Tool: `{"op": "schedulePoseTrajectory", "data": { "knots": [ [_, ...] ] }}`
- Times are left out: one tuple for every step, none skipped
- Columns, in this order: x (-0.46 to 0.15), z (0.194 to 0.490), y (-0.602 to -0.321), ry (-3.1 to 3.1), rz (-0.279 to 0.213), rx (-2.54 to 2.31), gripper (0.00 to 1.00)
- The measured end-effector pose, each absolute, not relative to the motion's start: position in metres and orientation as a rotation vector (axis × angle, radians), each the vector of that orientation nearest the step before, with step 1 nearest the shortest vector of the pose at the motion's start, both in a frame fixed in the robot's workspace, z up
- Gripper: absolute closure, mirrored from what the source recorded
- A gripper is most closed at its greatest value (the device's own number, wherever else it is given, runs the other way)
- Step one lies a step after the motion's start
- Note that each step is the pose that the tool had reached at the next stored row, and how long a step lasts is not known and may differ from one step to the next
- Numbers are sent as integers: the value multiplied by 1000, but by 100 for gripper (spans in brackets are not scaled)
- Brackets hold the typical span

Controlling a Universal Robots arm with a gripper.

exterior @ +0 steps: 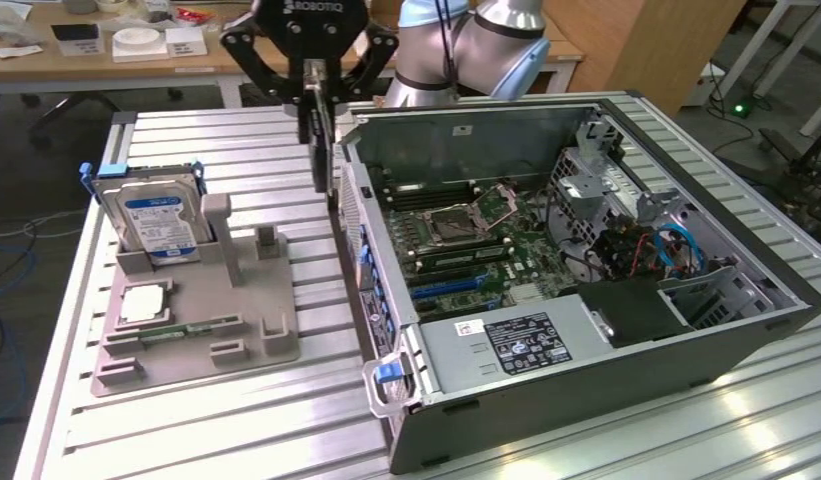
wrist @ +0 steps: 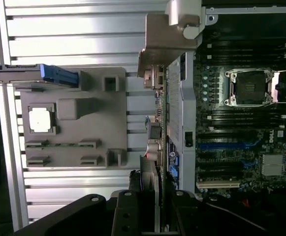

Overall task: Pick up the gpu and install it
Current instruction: 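Pick up the gpu and move the gpu toward the slot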

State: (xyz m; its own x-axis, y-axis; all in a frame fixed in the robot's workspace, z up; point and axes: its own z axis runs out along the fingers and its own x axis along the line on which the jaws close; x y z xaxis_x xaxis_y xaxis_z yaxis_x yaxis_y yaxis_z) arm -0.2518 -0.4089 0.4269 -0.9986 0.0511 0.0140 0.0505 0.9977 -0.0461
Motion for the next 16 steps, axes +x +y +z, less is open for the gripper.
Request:
{"op": "schedulePoseTrajectory", "data": {
  "knots": [
    [-247,427,-409,-3125,72,-79,72],
    [-244,426,-409,-3125,71,-78,72],
    [-241,426,-409,-3125,72,-77,72],
    [-240,426,-409,-3127,71,-75,72],
    [-238,426,-409,-3131,71,-73,72],
    [-237,426,-409,-3136,71,-72,72],
    [-236,425,-409,-3142,71,-71,72],
    [-234,425,-409,-3147,71,-70,72],
    [-233,425,-409,-3152,71,-69,72],
    [-231,425,-409,-3154,71,-67,72],
    [-229,424,-409,-3154,71,-63,72],
    [-227,424,-409,-3154,71,-59,72],
    [-225,424,-409,-3155,71,-54,72],
    [-223,424,-409,-3155,71,-49,72],
    [-221,423,-409,-3155,71,-45,72],
    [-218,422,-409,-3155,71,-43,72]
  ]
}}
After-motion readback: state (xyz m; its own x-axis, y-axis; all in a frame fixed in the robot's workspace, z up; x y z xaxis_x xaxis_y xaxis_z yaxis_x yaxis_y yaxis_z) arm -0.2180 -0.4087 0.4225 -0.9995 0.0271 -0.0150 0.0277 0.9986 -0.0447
